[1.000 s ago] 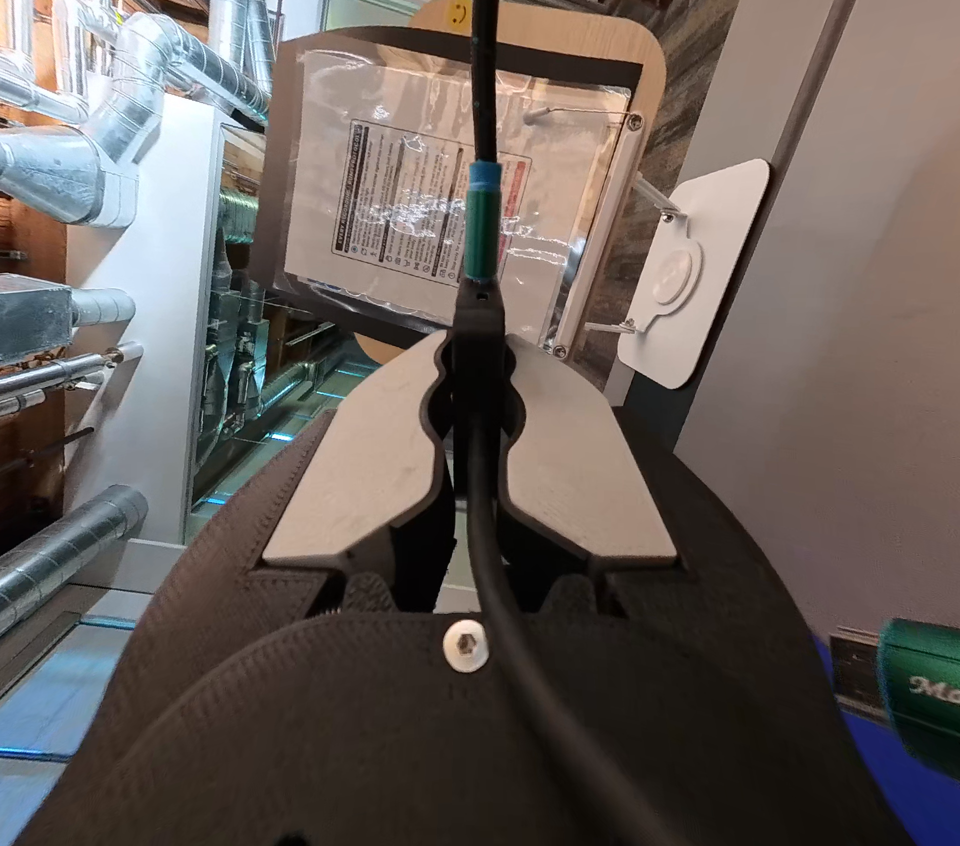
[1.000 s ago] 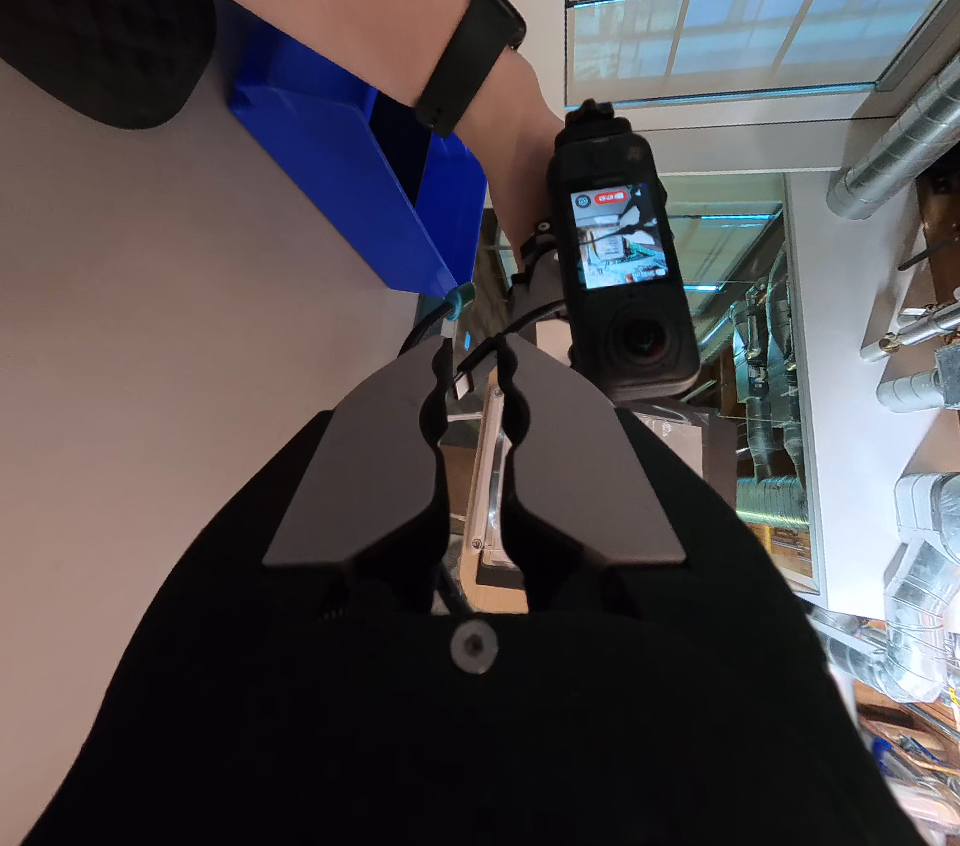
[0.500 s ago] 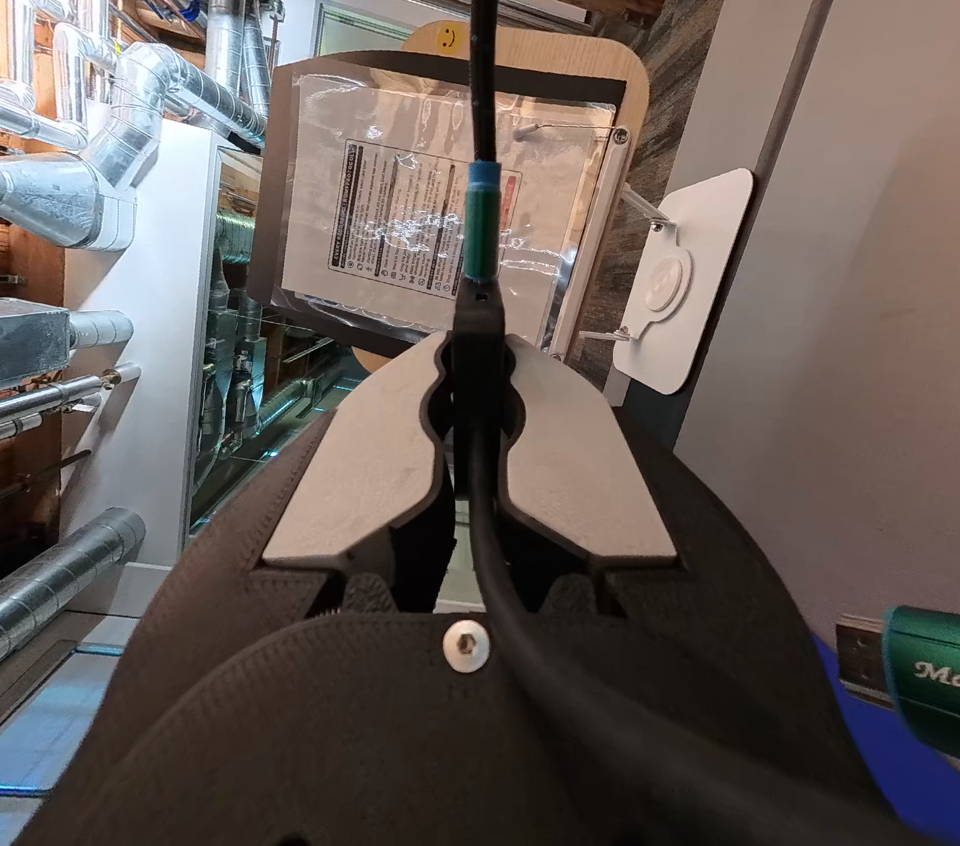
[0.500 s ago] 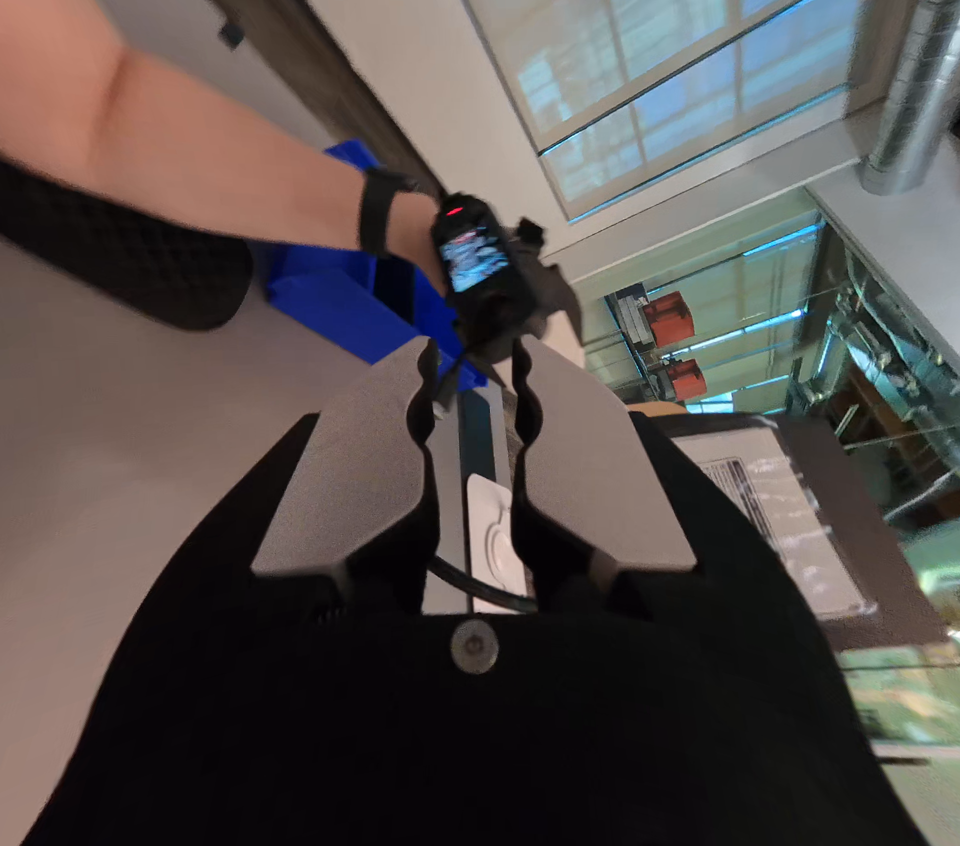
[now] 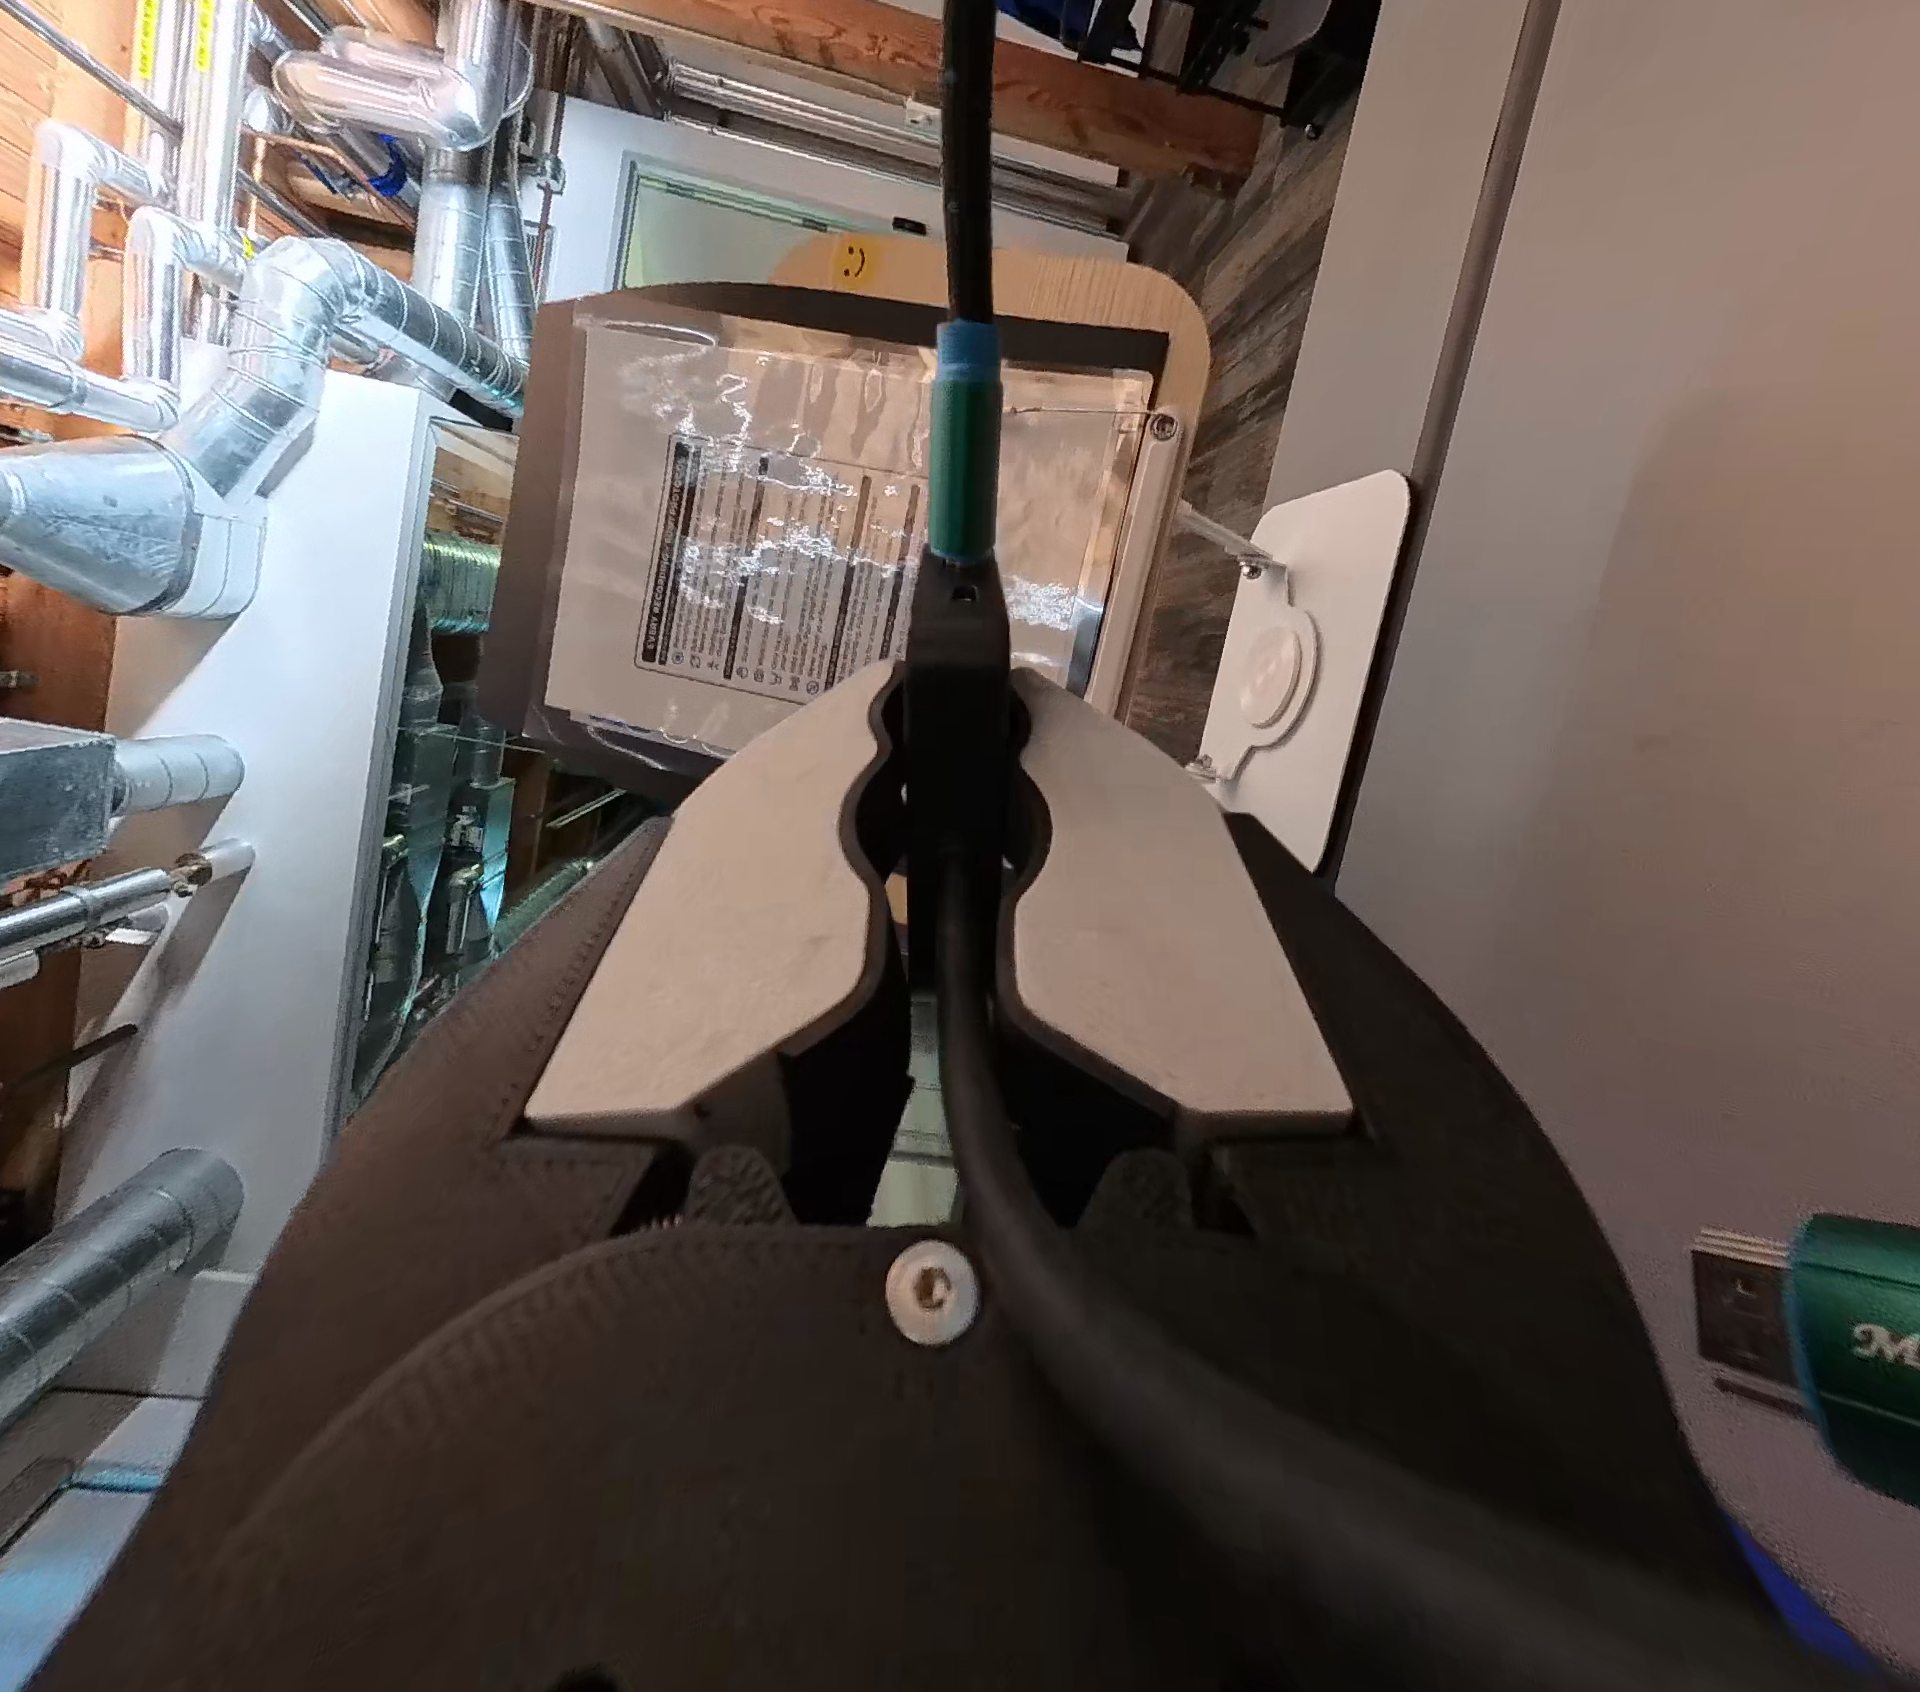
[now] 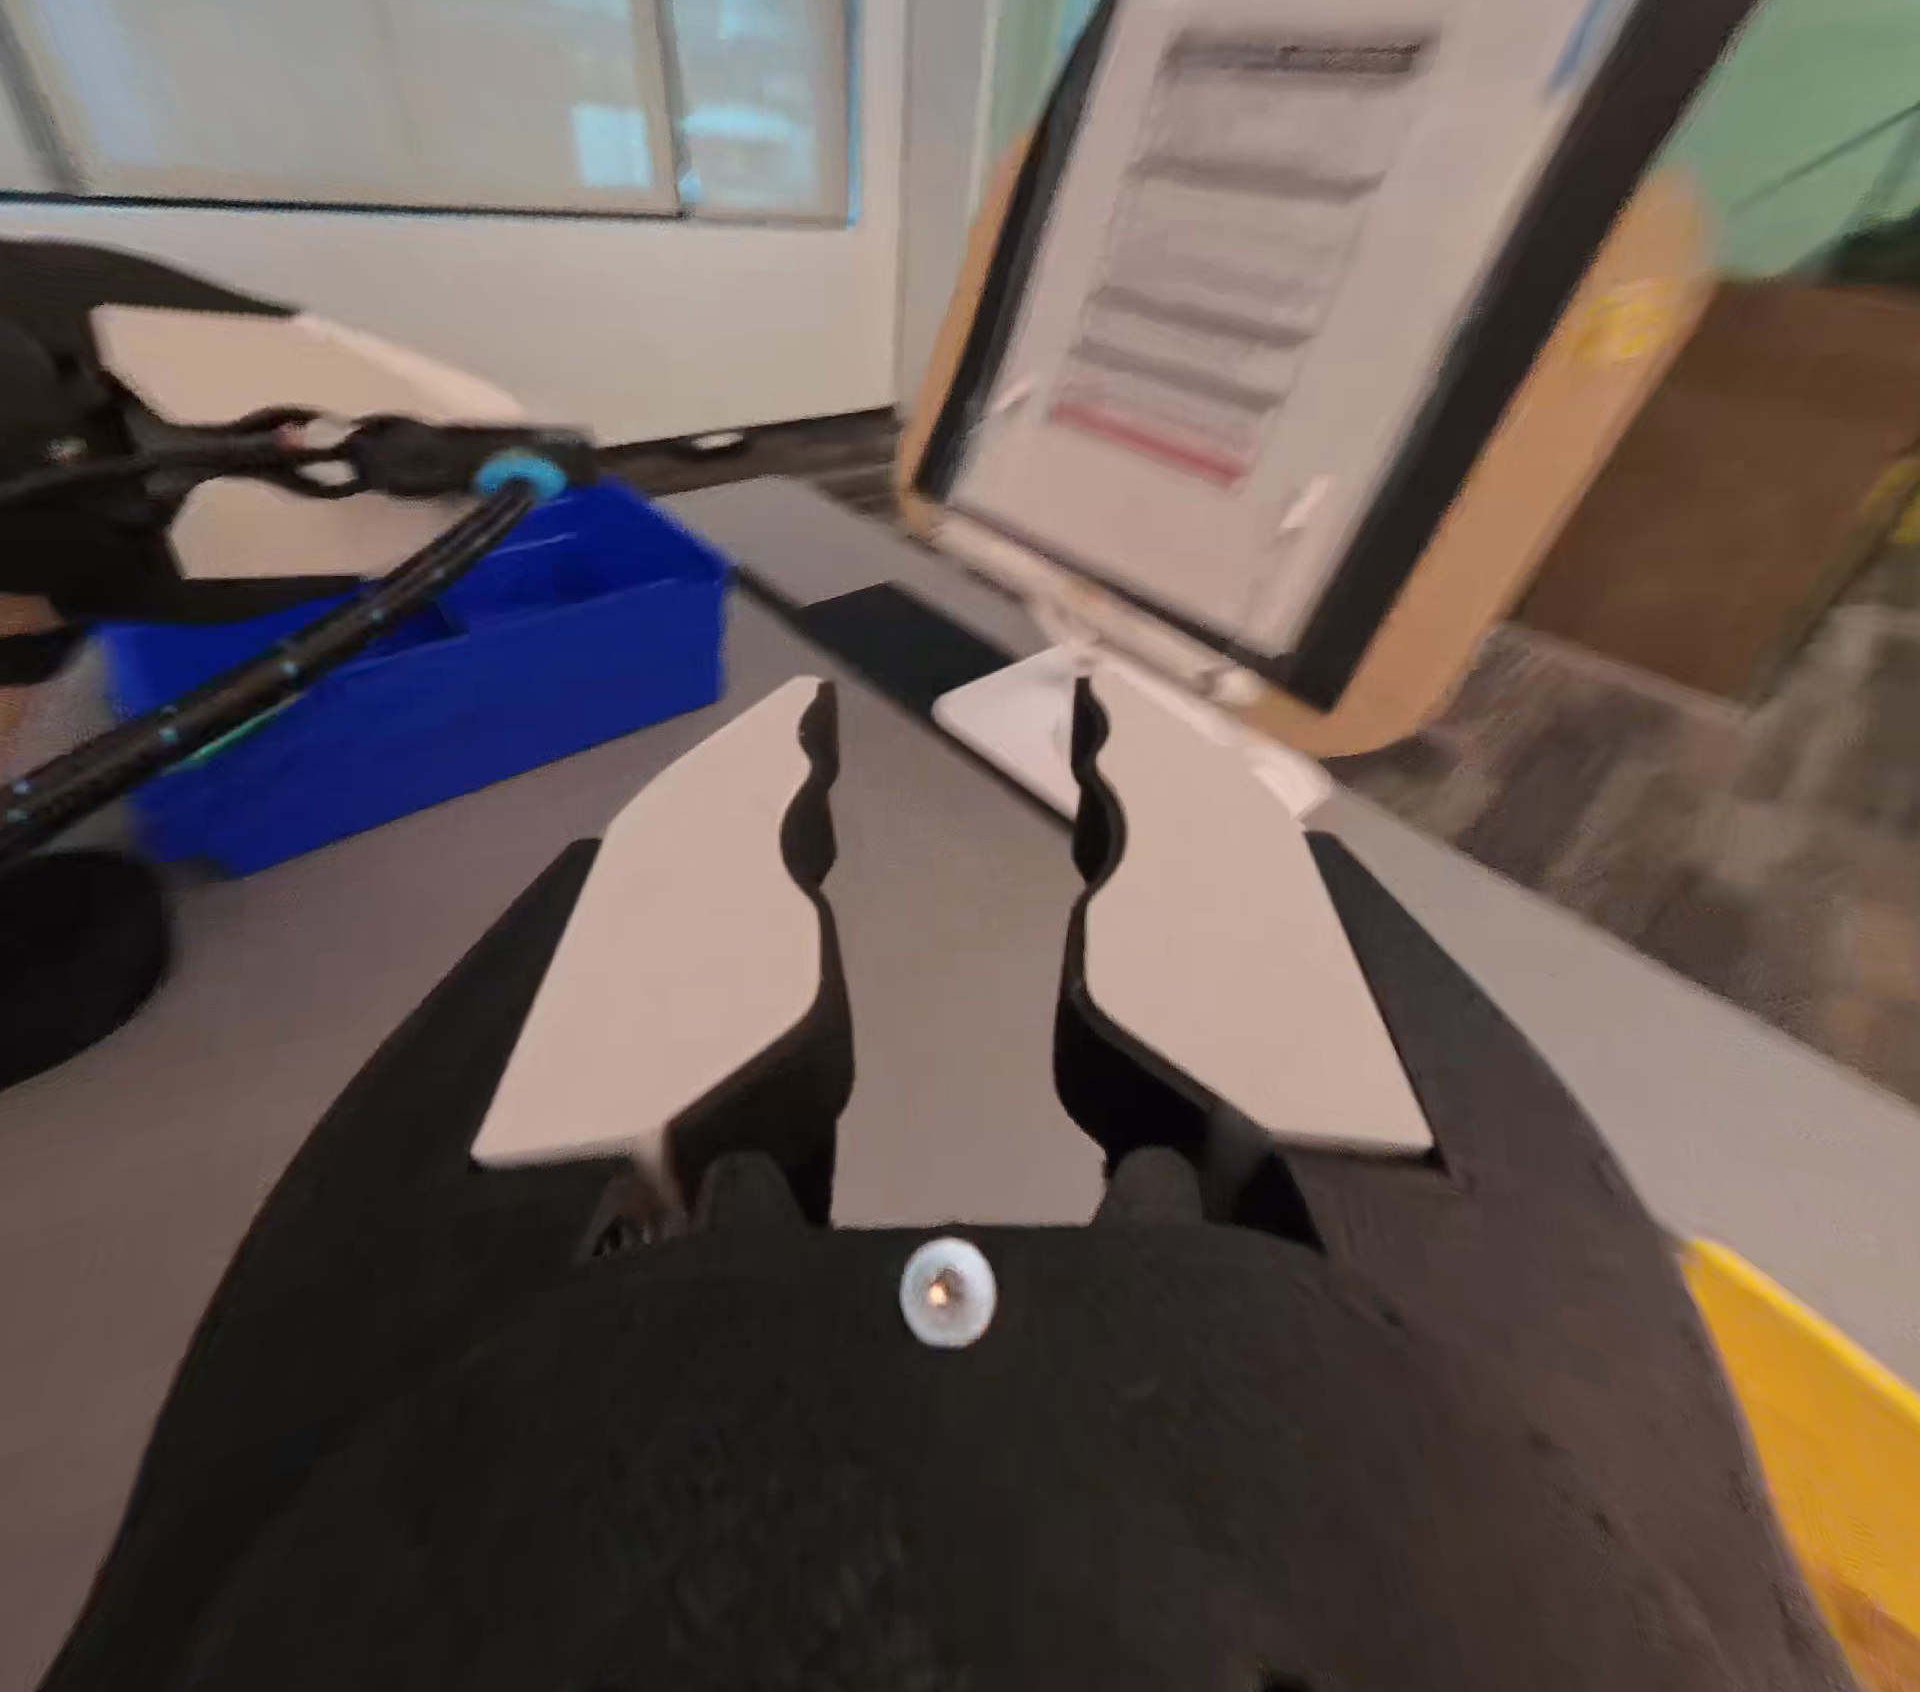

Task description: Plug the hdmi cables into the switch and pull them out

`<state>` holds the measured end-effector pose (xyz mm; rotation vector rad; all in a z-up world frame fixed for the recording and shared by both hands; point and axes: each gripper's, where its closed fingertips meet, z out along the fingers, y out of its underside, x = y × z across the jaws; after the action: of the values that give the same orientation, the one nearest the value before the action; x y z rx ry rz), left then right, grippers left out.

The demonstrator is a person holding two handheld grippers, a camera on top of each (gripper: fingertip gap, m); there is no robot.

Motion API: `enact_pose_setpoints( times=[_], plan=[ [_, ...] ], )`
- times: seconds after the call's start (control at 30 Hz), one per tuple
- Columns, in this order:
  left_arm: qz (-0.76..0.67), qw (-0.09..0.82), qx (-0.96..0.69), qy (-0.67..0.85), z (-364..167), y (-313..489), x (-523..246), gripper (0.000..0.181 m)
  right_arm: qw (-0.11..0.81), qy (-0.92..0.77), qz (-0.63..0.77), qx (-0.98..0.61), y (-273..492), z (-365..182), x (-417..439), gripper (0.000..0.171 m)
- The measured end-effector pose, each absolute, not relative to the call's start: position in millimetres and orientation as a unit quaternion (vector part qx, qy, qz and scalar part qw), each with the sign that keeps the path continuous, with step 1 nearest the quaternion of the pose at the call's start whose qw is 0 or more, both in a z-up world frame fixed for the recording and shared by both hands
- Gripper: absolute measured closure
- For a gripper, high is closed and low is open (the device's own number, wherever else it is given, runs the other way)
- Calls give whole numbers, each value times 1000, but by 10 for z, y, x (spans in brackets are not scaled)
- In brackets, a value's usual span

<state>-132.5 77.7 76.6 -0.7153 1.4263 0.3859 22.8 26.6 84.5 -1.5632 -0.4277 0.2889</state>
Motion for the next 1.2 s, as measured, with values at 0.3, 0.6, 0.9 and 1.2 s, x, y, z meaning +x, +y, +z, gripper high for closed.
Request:
enact_pose_setpoints(
  times=[0.3,0.6,0.9,1.2],
  plan=[
    [151,687,-302,643,766,631,-1235,168,655,-275,194,-676,313,545,-643,122],
    [130,683,-278,663,661,429,-1046,168,698,-282,185,-632,191,744,-812,127],
    [137,681,-283,661,581,421,-943,168,680,-271,210,-649,197,694,-815,148],
    [125,690,-300,647,615,442,-935,167,686,-251,207,-651,192,740,-812,148]
  ],
)
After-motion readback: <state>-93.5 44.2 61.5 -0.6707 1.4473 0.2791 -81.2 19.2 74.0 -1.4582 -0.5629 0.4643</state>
